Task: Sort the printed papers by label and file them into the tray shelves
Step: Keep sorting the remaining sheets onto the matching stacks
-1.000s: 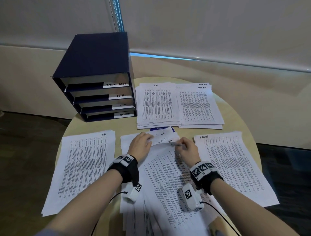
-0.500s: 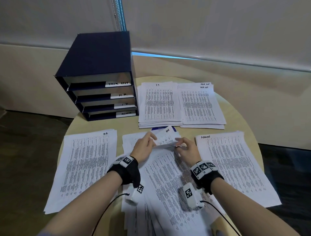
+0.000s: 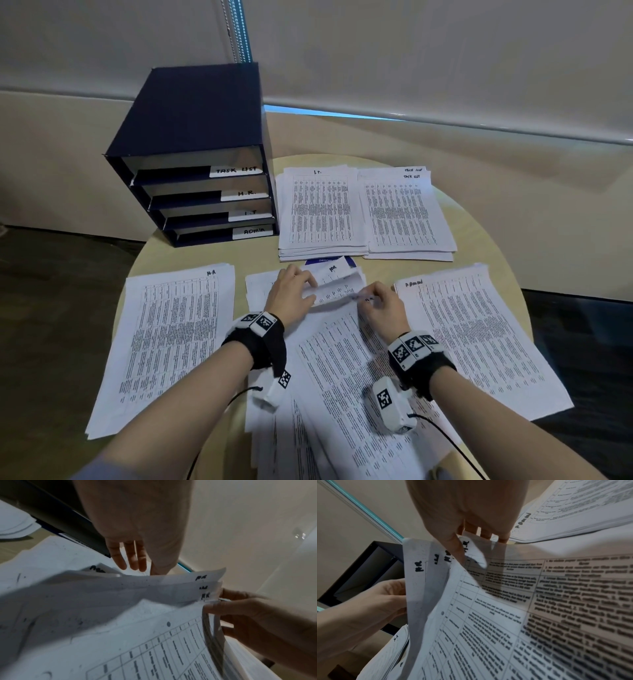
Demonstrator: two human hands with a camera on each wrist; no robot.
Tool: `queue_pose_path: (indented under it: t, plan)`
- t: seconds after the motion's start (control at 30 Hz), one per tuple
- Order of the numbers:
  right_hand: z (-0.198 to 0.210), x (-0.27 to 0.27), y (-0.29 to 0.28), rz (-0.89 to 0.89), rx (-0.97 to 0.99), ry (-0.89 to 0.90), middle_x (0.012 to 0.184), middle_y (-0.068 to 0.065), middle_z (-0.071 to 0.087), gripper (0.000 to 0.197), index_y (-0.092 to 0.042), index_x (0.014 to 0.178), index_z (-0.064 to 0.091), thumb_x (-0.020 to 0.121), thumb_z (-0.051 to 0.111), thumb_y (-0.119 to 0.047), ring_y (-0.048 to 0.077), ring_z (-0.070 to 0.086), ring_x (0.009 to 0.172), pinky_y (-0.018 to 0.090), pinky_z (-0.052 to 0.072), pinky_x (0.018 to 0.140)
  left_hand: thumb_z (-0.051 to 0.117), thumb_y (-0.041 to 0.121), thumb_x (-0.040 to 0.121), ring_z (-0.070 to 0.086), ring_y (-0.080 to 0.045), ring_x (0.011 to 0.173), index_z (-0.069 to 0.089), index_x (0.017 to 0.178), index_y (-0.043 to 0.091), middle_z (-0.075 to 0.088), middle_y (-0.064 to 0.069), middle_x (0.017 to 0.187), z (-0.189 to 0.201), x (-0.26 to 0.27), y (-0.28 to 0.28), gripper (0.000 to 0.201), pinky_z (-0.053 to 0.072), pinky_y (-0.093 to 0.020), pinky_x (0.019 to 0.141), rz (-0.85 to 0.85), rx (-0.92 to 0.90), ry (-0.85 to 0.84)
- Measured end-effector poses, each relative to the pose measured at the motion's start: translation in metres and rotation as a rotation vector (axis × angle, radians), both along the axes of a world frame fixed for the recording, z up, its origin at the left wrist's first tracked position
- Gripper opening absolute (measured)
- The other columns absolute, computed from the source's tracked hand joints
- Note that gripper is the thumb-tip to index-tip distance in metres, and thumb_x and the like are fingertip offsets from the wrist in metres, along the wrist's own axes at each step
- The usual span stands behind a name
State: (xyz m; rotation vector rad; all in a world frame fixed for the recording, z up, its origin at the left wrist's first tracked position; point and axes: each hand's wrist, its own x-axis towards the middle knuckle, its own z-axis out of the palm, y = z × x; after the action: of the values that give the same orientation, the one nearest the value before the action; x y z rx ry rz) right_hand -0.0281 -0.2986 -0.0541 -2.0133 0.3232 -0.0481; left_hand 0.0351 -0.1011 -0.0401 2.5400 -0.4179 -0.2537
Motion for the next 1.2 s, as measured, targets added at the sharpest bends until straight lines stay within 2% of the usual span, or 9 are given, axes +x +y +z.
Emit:
queue_pose_path:
  t: [0.2, 0.37, 0.47, 0.6, 0.67, 0.73, 0.83, 1.07, 1.2]
  plan:
    - [0.005, 0.002, 0.001, -0.007, -0.019, -0.013, 0.105, 0.006, 0.047, 0.027, -0.026, 0.068, 0.053, 0.075, 0.075, -0.011, 0.018, 0.047, 0.101, 0.027, 0.036, 0.096, 0.068, 0.025, 0.085, 0.047, -0.018, 0.078, 0.049, 0.073, 0.019, 0.056, 0.002, 0.078, 0.008, 0.000, 0.000, 0.024, 0.029, -0.028, 0.066, -0.054, 0.041, -0.102]
    - [0.008, 0.004, 0.002, 0.001, -0.019, -0.017, 0.104, 0.004, 0.046, 0.026, -0.022, 0.069, 0.054, 0.076, 0.072, -0.005, 0.018, 0.047, 0.102, 0.021, 0.033, 0.091, 0.058, 0.026, 0.094, 0.051, -0.022, 0.083, 0.060, 0.081, 0.012, 0.063, -0.005, 0.086, 0.011, 0.003, 0.003, 0.019, 0.029, -0.027, 0.072, -0.144, 0.158, -0.210]
    - [0.005, 0.006, 0.004, -0.007, -0.046, -0.049, 0.099, 0.001, 0.047, 0.020, -0.018, 0.071, 0.057, 0.075, 0.072, -0.004, 0.021, 0.048, 0.103, 0.030, 0.037, 0.093, 0.047, 0.024, 0.100, 0.056, -0.027, 0.088, 0.066, 0.091, 0.008, 0.065, -0.008, 0.091, 0.012, 0.005, 0.005, 0.026, 0.036, -0.032, 0.078, -0.214, 0.273, -0.233]
    - [0.006, 0.004, 0.006, -0.018, 0.000, -0.028, 0.102, 0.001, 0.047, 0.023, -0.022, 0.070, 0.055, 0.075, 0.072, -0.006, 0.021, 0.048, 0.105, 0.032, 0.036, 0.100, 0.048, 0.014, 0.098, 0.063, -0.033, 0.097, 0.068, 0.116, 0.018, 0.062, -0.010, 0.124, 0.007, 0.003, 0.009, 0.027, 0.051, -0.038, 0.079, -0.241, 0.266, -0.223]
    - [0.006, 0.003, 0.006, -0.030, 0.000, -0.038, 0.103, 0.002, 0.048, 0.027, -0.024, 0.069, 0.053, 0.075, 0.071, -0.004, 0.021, 0.049, 0.105, 0.031, 0.036, 0.101, 0.049, 0.006, 0.097, 0.059, -0.032, 0.115, 0.058, 0.131, 0.031, 0.045, -0.006, 0.147, 0.005, -0.002, 0.011, 0.043, 0.050, -0.043, 0.094, -0.258, 0.209, -0.194]
    - [0.005, 0.002, 0.006, -0.053, -0.011, -0.051, 0.101, 0.004, 0.051, 0.033, -0.027, 0.067, 0.051, 0.073, 0.070, -0.001, 0.023, 0.051, 0.102, 0.034, 0.039, 0.098, 0.045, 0.011, 0.100, 0.048, -0.024, 0.130, 0.050, 0.136, 0.036, 0.032, -0.001, 0.154, 0.007, -0.010, 0.011, 0.044, 0.034, -0.036, 0.111, -0.258, 0.150, -0.161]
    - [0.004, 0.001, 0.006, -0.069, -0.011, -0.043, 0.091, 0.005, 0.057, 0.030, -0.025, 0.064, 0.052, 0.071, 0.070, -0.002, 0.025, 0.055, 0.091, 0.040, 0.045, 0.088, 0.045, 0.026, 0.101, 0.041, -0.017, 0.135, 0.050, 0.135, 0.035, 0.034, 0.001, 0.153, 0.011, -0.015, 0.010, 0.036, 0.020, -0.020, 0.109, -0.195, -0.014, -0.098]
    - [0.012, 0.004, 0.004, -0.138, 0.104, -0.002, 0.074, 0.006, 0.056, 0.023, -0.012, 0.083, 0.049, 0.070, 0.062, 0.003, 0.018, 0.050, 0.062, 0.025, 0.043, 0.056, 0.044, 0.047, 0.098, 0.045, -0.010, 0.130, 0.045, 0.142, 0.027, 0.047, 0.004, 0.143, 0.015, -0.015, 0.000, 0.048, 0.032, -0.028, 0.109, -0.029, -0.321, 0.193]
    - [0.017, 0.004, 0.005, -0.071, 0.130, 0.014, 0.077, 0.006, 0.052, 0.057, -0.020, 0.117, 0.043, 0.071, 0.060, 0.007, 0.016, 0.052, 0.065, 0.020, 0.044, 0.054, 0.054, 0.039, 0.096, 0.059, -0.011, 0.100, 0.060, 0.128, 0.024, 0.067, 0.004, 0.111, 0.010, -0.007, 0.000, 0.036, 0.040, -0.019, 0.083, 0.057, -0.341, 0.214]
